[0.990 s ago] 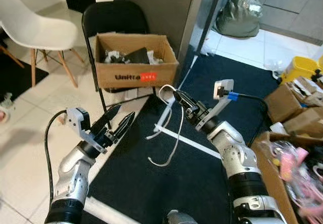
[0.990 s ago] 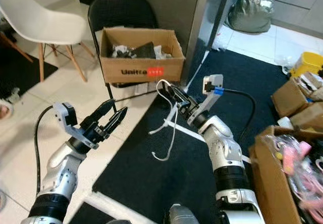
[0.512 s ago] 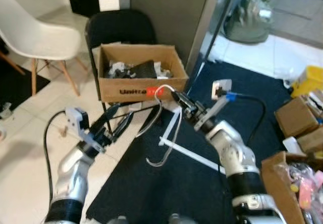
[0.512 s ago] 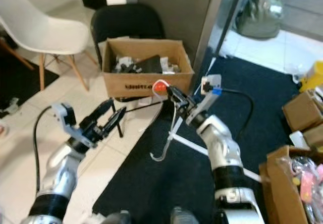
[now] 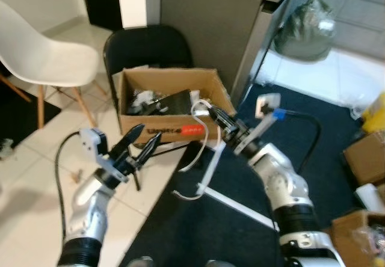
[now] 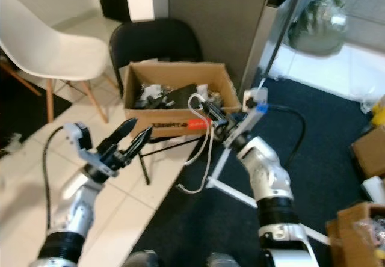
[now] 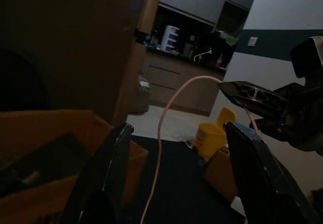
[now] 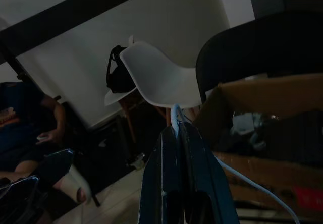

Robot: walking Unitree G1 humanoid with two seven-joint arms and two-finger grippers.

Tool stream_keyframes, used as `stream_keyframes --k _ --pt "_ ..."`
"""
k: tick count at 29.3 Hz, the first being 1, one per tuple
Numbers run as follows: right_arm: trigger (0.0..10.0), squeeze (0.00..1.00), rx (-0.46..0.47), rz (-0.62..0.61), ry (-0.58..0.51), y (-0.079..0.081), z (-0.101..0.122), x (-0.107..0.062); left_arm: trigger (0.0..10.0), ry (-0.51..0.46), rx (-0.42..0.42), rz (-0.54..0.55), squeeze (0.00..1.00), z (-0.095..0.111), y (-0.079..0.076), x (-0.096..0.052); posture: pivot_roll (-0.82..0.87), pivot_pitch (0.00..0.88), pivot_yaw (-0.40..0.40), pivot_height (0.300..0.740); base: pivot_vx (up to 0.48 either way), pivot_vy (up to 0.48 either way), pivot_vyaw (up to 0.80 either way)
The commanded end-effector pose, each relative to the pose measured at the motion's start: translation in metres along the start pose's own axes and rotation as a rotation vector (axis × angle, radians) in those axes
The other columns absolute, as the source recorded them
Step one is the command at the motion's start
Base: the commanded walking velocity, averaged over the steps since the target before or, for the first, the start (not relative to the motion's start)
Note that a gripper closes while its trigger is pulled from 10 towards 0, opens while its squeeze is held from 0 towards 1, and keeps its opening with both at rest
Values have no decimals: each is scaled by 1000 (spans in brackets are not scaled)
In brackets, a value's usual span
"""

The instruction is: Picking trash to rubbish bin

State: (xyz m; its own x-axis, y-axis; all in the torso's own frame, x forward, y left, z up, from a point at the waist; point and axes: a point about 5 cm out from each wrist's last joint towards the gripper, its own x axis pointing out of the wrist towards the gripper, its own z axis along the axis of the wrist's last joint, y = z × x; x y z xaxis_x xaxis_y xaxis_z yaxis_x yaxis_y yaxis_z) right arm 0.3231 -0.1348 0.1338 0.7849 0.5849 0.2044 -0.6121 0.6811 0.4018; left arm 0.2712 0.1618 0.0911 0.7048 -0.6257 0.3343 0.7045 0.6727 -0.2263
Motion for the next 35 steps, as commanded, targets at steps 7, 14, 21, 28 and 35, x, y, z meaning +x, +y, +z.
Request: stream_keyframes --k 7,14,21,28,35 --pt "10000 0 -16 -6 0 -2 2 -2 10000 7 5 -10 0 1 -1 2 8 0 -27 740 480 0 0" --pt "10000 0 -16 -6 -1 -2 2 -2 10000 6 4 -11 0 1 -1 2 8 0 -27 740 480 0 0" --pt "10000 0 -16 -7 -1 -2 3 -2 10000 5 4 -11 0 2 -1 2 8 0 -27 740 480 0 0" --pt "10000 0 -14 -8 -2 -2 3 -1 10000 5 4 -11 0 2 -1 2 8 0 -27 740 480 0 0" --pt "10000 0 -14 -8 -2 -2 3 -2 10000 4 4 -11 0 3 -2 3 8 0 -27 740 480 0 0"
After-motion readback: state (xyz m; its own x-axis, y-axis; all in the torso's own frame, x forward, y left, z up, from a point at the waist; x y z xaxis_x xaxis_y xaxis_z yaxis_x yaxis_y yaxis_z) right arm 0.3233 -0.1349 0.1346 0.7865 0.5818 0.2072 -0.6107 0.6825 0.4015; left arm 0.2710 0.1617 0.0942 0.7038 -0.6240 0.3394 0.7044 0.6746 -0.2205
